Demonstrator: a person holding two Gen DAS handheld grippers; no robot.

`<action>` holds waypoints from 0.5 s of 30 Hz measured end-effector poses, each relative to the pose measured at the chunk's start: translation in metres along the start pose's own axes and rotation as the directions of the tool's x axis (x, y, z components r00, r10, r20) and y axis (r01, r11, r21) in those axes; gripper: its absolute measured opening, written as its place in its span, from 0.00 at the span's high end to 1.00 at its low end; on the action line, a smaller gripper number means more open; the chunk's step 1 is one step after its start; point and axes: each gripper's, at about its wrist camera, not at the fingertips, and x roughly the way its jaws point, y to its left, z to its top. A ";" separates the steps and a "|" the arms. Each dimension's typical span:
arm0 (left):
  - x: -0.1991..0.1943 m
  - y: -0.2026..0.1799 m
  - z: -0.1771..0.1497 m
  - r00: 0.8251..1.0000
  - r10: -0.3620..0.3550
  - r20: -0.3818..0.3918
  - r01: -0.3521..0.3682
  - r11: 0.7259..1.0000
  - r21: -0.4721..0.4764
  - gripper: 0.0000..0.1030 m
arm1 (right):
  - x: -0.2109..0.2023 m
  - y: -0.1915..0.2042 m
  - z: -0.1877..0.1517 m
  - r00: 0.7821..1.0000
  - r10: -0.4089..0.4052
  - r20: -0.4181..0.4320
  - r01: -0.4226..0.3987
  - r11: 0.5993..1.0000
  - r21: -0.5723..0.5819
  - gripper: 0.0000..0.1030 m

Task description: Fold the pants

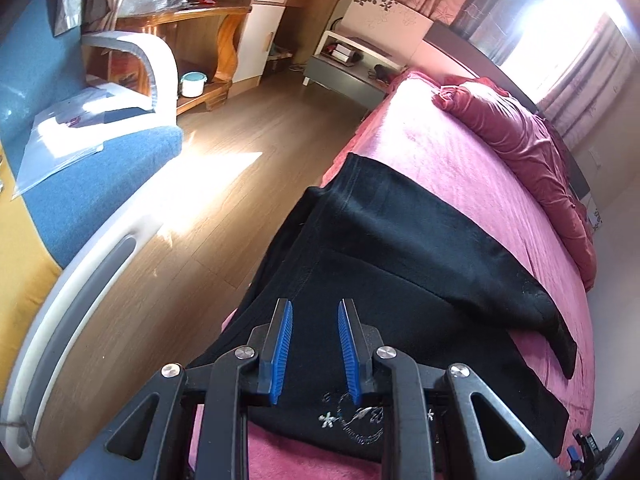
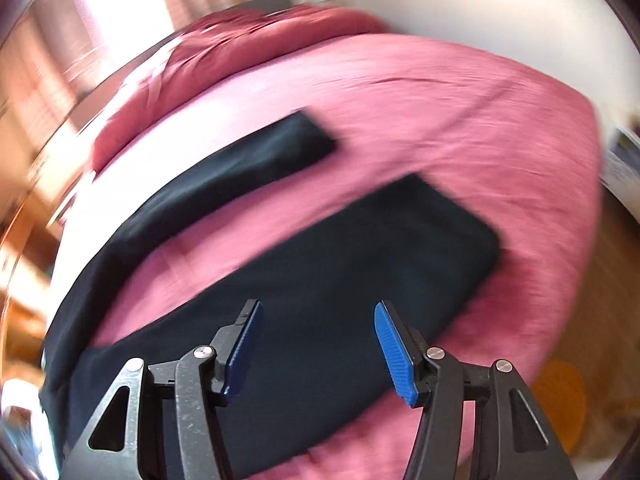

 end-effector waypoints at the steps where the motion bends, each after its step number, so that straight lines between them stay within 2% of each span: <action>1: 0.004 -0.007 0.005 1.000 -0.006 -0.004 0.006 1.000 0.015 0.76 | 0.002 0.015 -0.002 1.000 0.023 -0.011 -0.023 0.999 -0.032 0.43; 5: 0.023 -0.029 0.025 1.000 -0.017 -0.026 0.018 0.998 0.057 0.76 | 0.012 0.070 -0.012 0.990 0.121 -0.076 -0.130 0.982 -0.135 0.43; 8: 0.041 -0.042 0.044 0.999 -0.026 -0.046 0.029 0.998 0.061 0.74 | 0.017 0.112 -0.026 0.976 0.175 -0.131 -0.201 0.954 -0.224 0.42; 11: 0.061 -0.055 0.066 0.998 -0.022 -0.058 0.026 0.997 0.071 0.70 | 0.025 0.147 -0.040 0.965 0.196 -0.175 -0.242 0.924 -0.298 0.40; 15: 0.098 -0.068 0.095 0.995 -0.024 -0.094 0.030 0.997 0.067 0.64 | 0.038 0.179 -0.053 0.951 0.211 -0.226 -0.280 0.897 -0.342 0.39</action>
